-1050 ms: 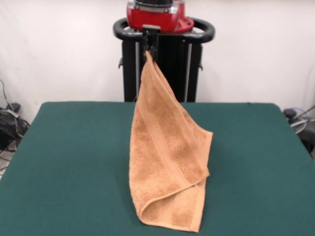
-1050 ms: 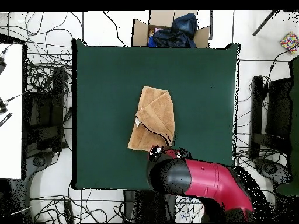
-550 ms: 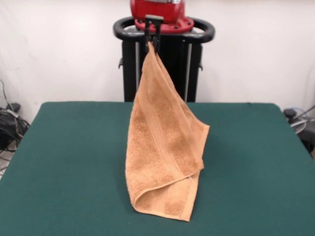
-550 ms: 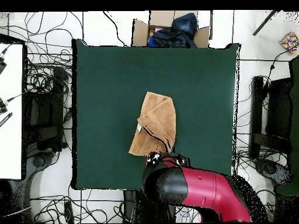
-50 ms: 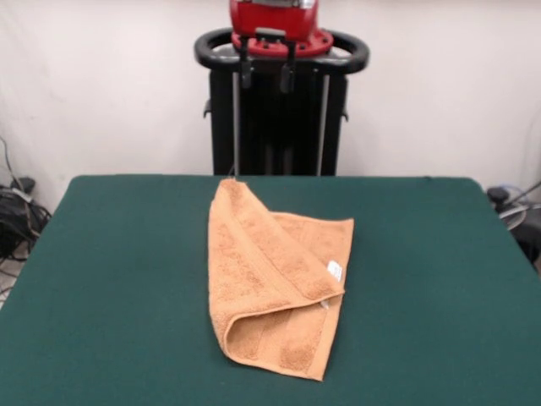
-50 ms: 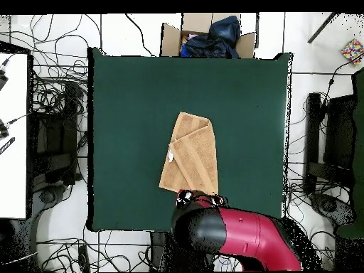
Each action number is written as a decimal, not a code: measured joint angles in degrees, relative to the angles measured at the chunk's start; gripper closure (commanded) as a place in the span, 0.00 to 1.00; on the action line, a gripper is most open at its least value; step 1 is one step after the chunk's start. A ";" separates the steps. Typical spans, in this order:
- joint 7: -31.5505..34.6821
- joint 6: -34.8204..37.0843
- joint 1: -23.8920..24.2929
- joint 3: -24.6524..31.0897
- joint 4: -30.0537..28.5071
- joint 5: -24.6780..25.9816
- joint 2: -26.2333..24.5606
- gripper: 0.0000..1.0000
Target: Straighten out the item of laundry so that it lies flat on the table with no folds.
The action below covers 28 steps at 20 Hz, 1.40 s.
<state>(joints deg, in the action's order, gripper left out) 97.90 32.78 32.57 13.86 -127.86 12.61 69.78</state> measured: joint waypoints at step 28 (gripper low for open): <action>0.00 1.85 -13.59 0.02 12.36 -0.83 -8.65 0.00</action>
<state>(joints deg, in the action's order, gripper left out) 97.90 34.63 18.98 13.88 -115.50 11.78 61.13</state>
